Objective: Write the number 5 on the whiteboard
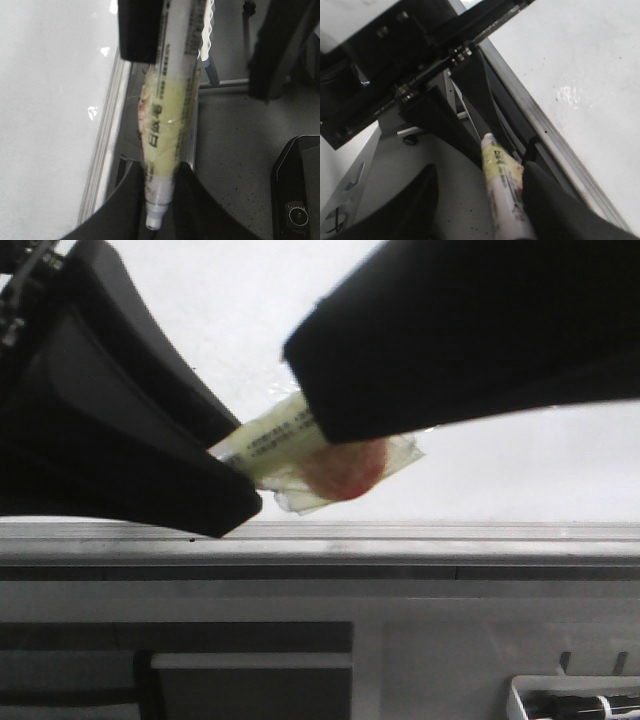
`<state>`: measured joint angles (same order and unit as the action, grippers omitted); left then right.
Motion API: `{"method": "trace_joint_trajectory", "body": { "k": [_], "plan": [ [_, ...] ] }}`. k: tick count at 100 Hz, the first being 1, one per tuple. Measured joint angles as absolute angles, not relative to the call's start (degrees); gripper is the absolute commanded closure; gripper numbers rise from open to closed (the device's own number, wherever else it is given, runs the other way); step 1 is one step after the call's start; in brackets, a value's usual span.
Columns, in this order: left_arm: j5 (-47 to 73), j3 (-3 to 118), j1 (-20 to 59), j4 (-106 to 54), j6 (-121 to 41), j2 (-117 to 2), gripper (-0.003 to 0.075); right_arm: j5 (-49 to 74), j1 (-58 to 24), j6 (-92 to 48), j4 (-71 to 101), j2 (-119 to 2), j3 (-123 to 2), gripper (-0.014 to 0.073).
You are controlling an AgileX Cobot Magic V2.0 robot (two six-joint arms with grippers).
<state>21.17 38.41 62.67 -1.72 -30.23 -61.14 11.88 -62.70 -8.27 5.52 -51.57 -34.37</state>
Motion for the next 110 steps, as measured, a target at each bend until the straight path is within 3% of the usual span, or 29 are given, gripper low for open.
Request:
{"method": "trace_joint_trajectory", "body": {
  "k": [28, 55, 83, 92, 110],
  "plan": [
    [22.6, 38.3, 62.7, -1.6, -30.2, -61.1, 0.0741, 10.6, -62.8, -8.3, 5.5, -54.6, -34.5, 0.0278],
    [23.4, 38.3, 62.8, -1.5, -30.6, -61.1, 0.0741, 11.2, -62.8, -8.3, 5.0, -54.8, -34.7, 0.0662],
    [23.4, 38.3, 62.8, -1.5, -30.7, -61.1, 0.0733, 11.4, -62.8, -8.3, 4.5, -54.8, -34.7, 0.0661],
    [23.4, 38.3, 62.8, -1.5, -29.7, -61.1, 0.0631, 11.4, -62.8, -8.3, 4.1, -54.8, -34.7, 0.0661],
    [22.6, 38.3, 60.9, -2.2, -22.7, -60.8, 0.0265, 15.6, -62.8, -8.4, 0.8, -54.9, -37.2, 0.0659]
  ]
}}
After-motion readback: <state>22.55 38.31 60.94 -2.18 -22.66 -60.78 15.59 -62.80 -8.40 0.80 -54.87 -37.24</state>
